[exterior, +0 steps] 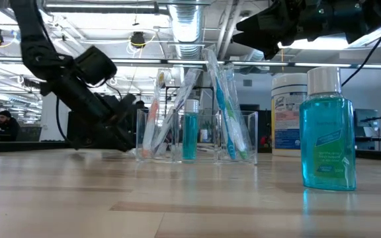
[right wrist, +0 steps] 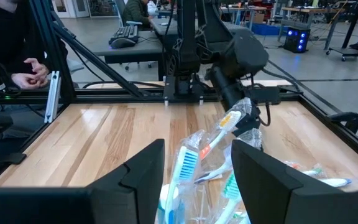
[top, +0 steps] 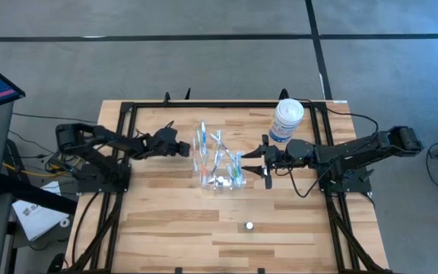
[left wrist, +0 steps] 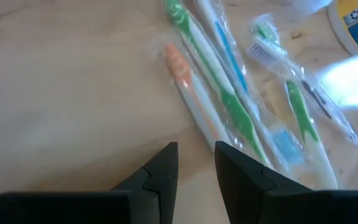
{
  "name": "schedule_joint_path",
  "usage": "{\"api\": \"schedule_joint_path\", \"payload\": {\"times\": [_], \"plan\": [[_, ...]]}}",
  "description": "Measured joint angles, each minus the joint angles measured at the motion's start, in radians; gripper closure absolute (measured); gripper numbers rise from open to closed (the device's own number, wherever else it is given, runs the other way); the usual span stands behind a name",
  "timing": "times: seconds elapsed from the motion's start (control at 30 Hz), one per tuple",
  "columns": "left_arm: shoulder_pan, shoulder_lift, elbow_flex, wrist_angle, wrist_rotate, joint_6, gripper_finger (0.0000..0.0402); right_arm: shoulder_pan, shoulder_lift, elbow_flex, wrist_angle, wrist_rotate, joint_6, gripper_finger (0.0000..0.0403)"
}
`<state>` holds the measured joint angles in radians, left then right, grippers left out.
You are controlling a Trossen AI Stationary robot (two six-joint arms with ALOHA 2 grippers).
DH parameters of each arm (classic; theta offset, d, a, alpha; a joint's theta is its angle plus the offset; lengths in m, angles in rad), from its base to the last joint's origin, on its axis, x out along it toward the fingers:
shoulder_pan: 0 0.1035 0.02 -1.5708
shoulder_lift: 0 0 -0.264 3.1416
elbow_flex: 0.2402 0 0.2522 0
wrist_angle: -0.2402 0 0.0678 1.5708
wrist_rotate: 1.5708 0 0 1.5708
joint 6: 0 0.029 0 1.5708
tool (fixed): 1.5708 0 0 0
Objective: Pick & Place toothbrushing station
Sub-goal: Put the orange toothbrush into the transparent organizer
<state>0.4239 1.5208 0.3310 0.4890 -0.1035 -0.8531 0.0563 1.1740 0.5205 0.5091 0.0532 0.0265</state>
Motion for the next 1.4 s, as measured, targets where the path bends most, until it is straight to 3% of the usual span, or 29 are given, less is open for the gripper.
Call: {"api": "schedule_joint_path", "payload": {"times": [0.37, 0.83, 0.97, 1.13, 1.4], "plan": [[0.043, 0.085, 0.086, 0.007, 0.024, 0.035, 0.0301, 0.0, 0.0, 0.0, -0.001, 0.0, 0.0, 0.0226], [0.068, 0.149, 0.092, 0.076, 0.059, 0.046, 0.0303, 0.0, 0.0, 0.0, 0.0, 0.0, 0.0, 0.0226], [0.068, 0.15, 0.092, 0.078, 0.062, 0.046, 0.0326, 0.0, 0.0, 0.0, -0.001, 0.0, 0.0, 0.0226], [0.068, 0.15, 0.091, 0.085, 0.097, 0.055, 0.0391, 0.0, 0.0, 0.0, -0.001, 0.0, 0.0, 0.0226], [0.068, 0.151, 0.09, 0.089, 0.11, 0.068, 0.0401, 0.0, 0.008, -0.001, 0.001, 0.0, 0.0, 0.0226]]}}
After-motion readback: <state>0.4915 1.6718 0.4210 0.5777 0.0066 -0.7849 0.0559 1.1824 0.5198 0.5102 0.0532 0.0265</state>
